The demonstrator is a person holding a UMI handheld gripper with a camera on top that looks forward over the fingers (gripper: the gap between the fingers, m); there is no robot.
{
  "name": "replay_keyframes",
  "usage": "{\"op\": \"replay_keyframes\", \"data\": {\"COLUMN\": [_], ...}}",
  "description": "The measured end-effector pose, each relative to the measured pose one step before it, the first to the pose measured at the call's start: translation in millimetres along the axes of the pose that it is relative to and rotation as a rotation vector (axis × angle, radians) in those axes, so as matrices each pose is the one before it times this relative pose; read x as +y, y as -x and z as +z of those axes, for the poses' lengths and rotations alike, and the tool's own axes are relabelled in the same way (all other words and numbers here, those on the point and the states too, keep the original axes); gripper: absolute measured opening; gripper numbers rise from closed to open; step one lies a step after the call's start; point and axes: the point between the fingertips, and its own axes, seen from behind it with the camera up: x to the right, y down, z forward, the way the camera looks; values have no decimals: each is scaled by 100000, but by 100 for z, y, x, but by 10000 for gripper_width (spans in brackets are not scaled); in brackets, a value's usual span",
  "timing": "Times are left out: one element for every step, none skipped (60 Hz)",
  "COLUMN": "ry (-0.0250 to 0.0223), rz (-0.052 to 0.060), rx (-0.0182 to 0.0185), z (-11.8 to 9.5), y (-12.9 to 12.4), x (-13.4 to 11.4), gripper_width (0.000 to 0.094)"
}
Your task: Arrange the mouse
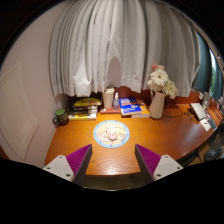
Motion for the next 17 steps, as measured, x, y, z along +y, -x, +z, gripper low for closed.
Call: {"op": "replay_keyframes", "data": {"ry": [-210,-178,-263,-212,-206,-121,-117,10,-1,10,229,104,301,224,134,63,35], "rz": [103,54,-68,-107,-67,-21,-92,-229,-202,-199,-286,-391,-326,-368,-405,-419,-337], "rx": [-503,-547,-500,-419,-345,-304,-260,-171,-152,-3,-91,-31,20,43,85,137,135], "z": [-143,-165,-163,-165,-163,-154,-153,-137,-158,-145,-19,-133,-100,-82,-70,-35,-52], "y": [245,214,200,170,165,139,124,126,97,202,59,25,43,51,35,50,68], "x": [100,23,4,-1,3,-6,12,40,48,45,58,138,103,107,101,75,78], "gripper_width": [860,861,861,861,863,860,861,860,861,862,861,860,859,859,858,861,861]}}
